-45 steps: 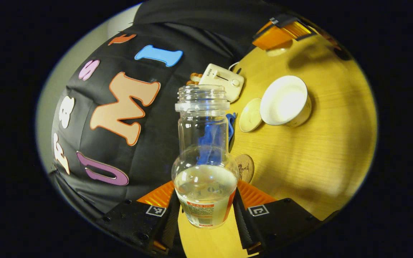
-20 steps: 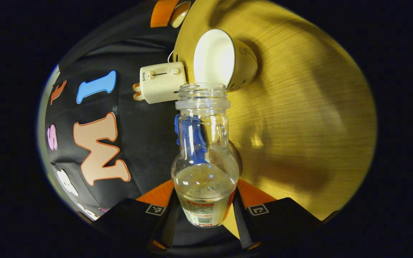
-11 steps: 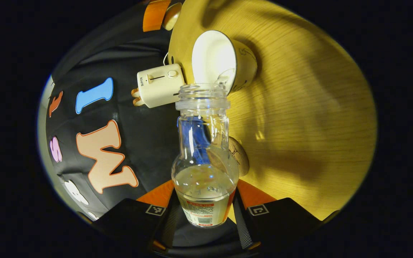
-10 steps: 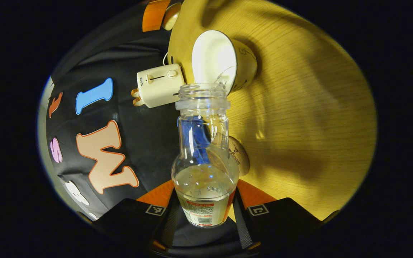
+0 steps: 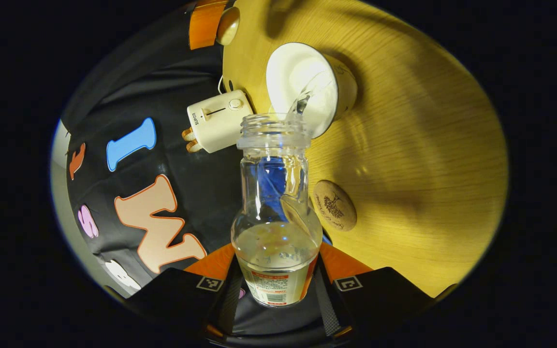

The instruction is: Open the teacup lid with one hand, grasp the water bottle and pour water into the teacup with the other hand; after pouring, place the water bottle on the coaster and then close the teacup lid.

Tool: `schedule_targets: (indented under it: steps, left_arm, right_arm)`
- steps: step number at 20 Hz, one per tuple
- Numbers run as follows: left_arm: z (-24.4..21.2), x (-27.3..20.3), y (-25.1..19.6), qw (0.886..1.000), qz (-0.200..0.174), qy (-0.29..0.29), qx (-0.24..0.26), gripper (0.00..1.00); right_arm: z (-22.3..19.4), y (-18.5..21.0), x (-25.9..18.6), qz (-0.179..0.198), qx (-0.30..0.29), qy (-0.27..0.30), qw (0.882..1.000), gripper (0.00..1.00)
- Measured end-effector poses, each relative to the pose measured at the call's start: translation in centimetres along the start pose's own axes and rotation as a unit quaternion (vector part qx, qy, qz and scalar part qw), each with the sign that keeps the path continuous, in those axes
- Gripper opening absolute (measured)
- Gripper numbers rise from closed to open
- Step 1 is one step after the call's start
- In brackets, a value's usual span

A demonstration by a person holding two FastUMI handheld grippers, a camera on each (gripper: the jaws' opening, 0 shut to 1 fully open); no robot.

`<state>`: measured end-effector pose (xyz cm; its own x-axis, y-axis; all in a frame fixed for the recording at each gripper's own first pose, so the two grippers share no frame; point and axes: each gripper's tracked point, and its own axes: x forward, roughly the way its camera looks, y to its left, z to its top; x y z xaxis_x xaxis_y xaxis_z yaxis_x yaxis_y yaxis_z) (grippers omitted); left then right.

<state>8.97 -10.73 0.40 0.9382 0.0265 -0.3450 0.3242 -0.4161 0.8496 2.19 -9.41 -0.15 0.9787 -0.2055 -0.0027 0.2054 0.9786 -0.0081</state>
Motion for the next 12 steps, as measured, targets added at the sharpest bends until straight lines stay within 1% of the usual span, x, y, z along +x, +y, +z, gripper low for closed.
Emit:
schedule_targets:
  steps: [7,12]
  left_arm:
    - [-0.9,-0.3,2.1,0.999,0.017,0.013,0.039,0.67]
    - [-0.6,-0.5,3.3,0.997,0.032,0.017,0.071,0.67]
  right_arm:
    - [-0.1,0.0,0.0,0.0,0.0,0.0,1.0,0.33]
    - [0.0,0.0,0.0,0.0,0.0,0.0,1.0,0.33]
